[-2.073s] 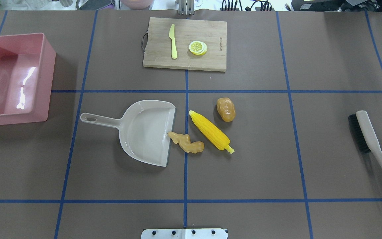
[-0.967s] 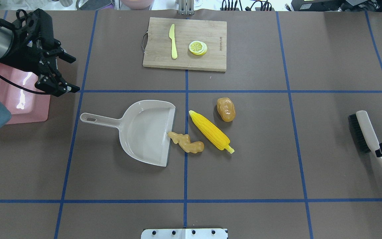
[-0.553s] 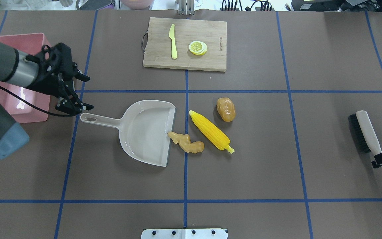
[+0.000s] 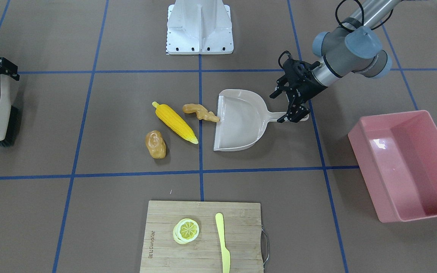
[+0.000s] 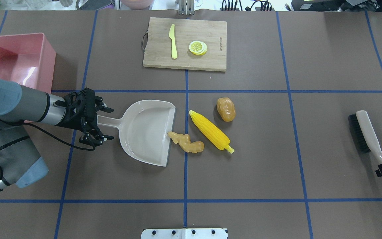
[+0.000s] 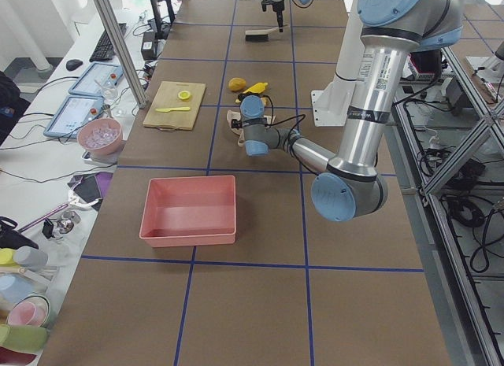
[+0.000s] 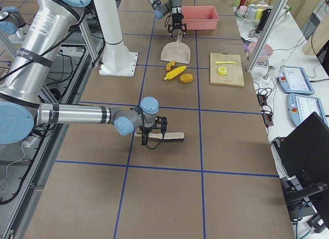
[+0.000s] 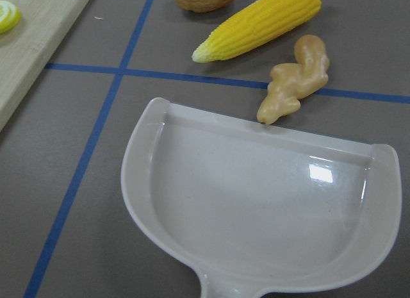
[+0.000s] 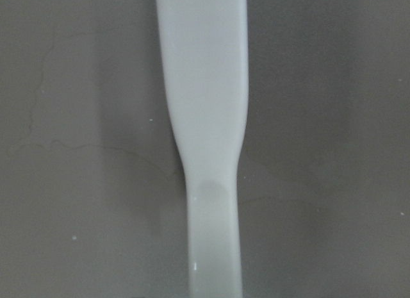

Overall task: Sweep and dump trash into bin
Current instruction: 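Move the left gripper to the white dustpan handle and grasp it, then grasp and lift the white-handled brush with the right gripper while left holds dustpan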

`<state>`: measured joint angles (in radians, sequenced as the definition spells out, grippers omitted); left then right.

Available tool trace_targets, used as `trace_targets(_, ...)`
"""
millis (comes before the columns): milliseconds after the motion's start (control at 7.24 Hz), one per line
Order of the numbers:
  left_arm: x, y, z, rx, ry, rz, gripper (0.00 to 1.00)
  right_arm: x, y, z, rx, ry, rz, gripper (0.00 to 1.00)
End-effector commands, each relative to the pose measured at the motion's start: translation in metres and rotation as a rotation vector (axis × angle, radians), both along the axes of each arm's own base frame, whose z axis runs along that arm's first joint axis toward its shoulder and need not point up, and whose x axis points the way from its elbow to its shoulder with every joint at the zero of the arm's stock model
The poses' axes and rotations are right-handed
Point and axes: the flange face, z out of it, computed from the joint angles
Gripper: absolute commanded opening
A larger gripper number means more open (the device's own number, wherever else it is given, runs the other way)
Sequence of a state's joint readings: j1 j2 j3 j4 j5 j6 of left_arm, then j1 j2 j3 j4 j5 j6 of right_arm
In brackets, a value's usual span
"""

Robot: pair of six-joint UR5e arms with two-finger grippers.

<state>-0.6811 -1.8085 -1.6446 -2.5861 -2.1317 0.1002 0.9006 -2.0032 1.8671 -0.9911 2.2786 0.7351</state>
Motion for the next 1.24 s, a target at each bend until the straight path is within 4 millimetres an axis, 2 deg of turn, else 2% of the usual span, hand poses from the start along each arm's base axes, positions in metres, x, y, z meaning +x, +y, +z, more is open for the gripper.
trace_targets(0,0.008,-0.001,0.018,0.064,-0.026,0.027,0.99,0.000,0.001,-0.002,0.000,-0.010,-0.003,0.19)
trace_targets(138,0.008,-0.001,0.018,0.067,-0.023,0.032,0.99,-0.001,0.001,-0.002,0.000,-0.013,-0.007,0.00)
trace_targets(276,0.008,0.001,0.015,0.074,-0.011,0.037,0.99,-0.002,0.002,-0.005,-0.001,-0.020,-0.009,0.00)
trace_targets(415,0.011,-0.001,0.012,0.075,-0.007,0.041,0.99,-0.004,0.001,-0.017,0.012,-0.038,-0.013,0.00)
trace_targets(553,0.021,-0.007,0.022,0.059,-0.021,0.043,0.99,-0.013,0.002,-0.036,0.032,-0.052,-0.033,0.00)
trace_targets(691,0.029,-0.008,0.028,0.055,-0.015,0.047,0.99,-0.031,0.001,-0.061,0.004,-0.043,-0.029,0.00)
trace_targets(829,0.029,-0.007,0.027,0.054,-0.012,0.046,0.99,-0.059,0.002,-0.109,-0.002,-0.065,-0.041,0.00)
trace_targets(1105,0.031,-0.006,0.027,0.026,-0.011,0.043,0.99,-0.101,-0.027,-0.173,0.030,-0.111,-0.035,0.00)
